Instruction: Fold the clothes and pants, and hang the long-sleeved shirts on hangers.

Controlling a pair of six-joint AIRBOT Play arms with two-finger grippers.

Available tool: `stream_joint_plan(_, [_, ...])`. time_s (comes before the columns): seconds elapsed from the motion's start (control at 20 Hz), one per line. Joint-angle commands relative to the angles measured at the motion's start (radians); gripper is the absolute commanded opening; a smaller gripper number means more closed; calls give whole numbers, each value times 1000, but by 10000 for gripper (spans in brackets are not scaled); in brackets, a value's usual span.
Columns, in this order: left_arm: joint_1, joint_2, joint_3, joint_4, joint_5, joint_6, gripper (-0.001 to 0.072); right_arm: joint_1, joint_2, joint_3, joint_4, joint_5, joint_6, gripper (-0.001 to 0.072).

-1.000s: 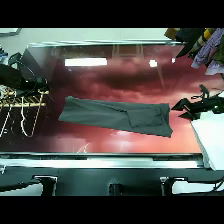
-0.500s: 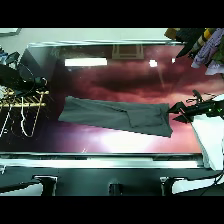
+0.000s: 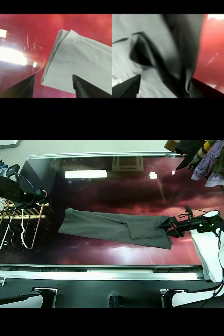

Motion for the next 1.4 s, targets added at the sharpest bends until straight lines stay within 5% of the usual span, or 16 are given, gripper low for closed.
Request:
stream_joint_plan(0.0, [0,-8,-1,0,-2,0,546,68,-2,-22,-10,-68,-4,542])
stream_joint_plan(0.15, [0,-11,-4,0,-2,0,535,79,4,-21,-6,-85,8,151])
stream_joint_plan(0.25, [0,-13,-8,0,8,0,475,79,36,-16,-8,-82,45,42])
stream_joint_plan(0.35, [0,-13,-43,-8,27,0,32,79,56,35,-10,-18,107,42])
stream_joint_plan(0.5, [-4,-13,-168,-154,-26,0,15,79,57,188,-13,138,182,42])
stream_joint_plan(0.75, [-192,-68,-370,-449,-350,-2,15,79,89,422,-53,263,290,42])
stream_joint_plan(1.05, [-578,-266,-349,-652,-667,-135,15,79,151,521,-60,325,366,42])
stream_joint_plan(1.35, [-784,-458,-52,-656,-710,-199,15,79,195,538,-77,332,378,42])
